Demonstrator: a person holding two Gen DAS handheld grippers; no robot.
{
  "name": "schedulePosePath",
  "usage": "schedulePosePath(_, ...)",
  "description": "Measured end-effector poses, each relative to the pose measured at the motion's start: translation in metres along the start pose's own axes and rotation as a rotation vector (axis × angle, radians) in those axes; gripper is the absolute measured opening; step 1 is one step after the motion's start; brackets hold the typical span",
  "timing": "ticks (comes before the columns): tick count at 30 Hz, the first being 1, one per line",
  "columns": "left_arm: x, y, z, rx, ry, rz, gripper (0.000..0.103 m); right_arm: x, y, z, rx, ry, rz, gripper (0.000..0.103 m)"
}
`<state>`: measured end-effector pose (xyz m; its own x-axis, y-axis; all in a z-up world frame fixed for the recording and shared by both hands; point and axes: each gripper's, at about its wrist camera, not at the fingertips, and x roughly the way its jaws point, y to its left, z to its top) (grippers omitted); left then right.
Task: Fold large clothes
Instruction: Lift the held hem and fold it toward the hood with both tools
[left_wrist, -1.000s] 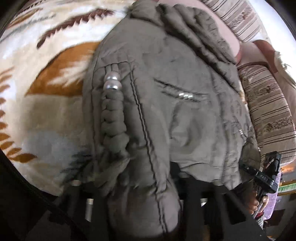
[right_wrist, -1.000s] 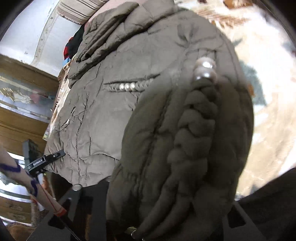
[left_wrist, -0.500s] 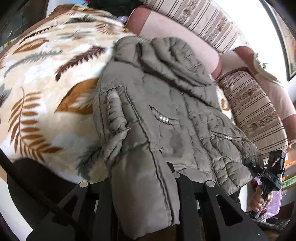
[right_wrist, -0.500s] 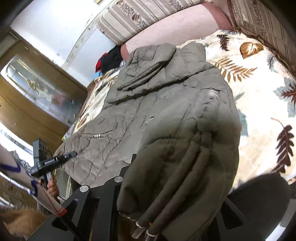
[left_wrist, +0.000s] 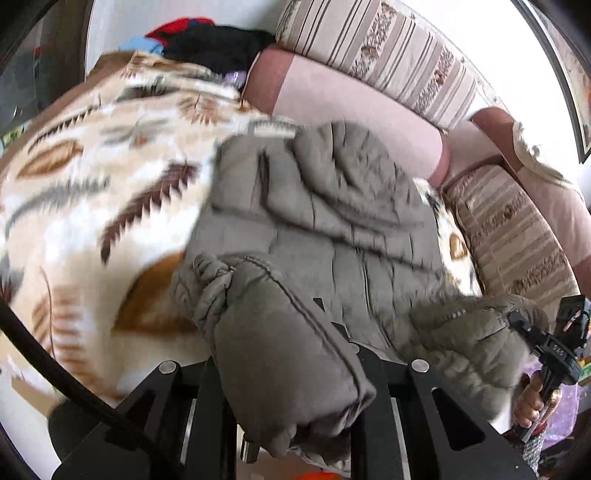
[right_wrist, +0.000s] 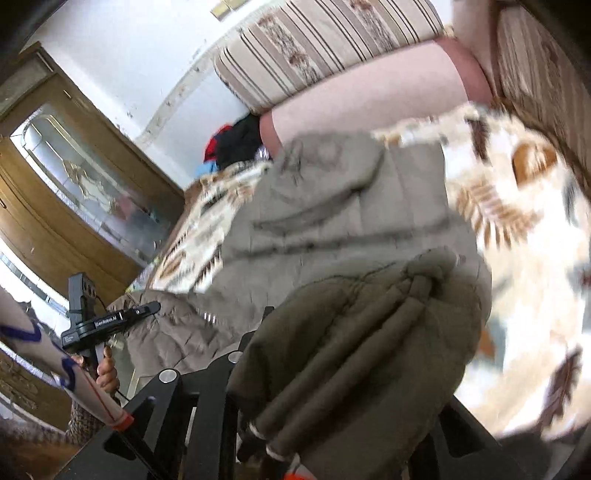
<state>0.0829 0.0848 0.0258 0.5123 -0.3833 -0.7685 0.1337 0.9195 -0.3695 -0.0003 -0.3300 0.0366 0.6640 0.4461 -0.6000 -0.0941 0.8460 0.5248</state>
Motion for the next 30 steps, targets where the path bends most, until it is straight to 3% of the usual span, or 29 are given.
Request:
schedulePosePath(8,0.034,-0.017,0.104,0.007,-0.022,0.057,0.017,0.040,-0.005,0.093,0.018,-0.083,-0.074,0.022)
schedulePosePath(13,0.079,-0.018,0.171,-0.029,0.008,0.085,0.018,0.082,-0.024,0.147,0.053,-0.067,-0.120,0.022)
schedulePosePath(18,0.136,-0.013,0.218,-0.054,0.040,0.150,0.019,0.132,-0.052,0.194,0.098,-0.049,-0.206,0.026)
schedulePosePath(23,0.195,0.004,0.246,-0.114,0.093,0.176,0.022,0.189,-0.088,0.223,0.164,-0.002,-0.270,0.026)
schedulePosePath(28,0.239,0.013,0.253,-0.151,0.119,0.195,0.024,0.235,-0.108,0.228,0.167,0.033,-0.347,0.027)
schedulePosePath(30,0.245,0.018,0.251,-0.193,0.120,0.168,0.028,0.245,-0.117,0.228,0.199,0.044,-0.354,0.028)
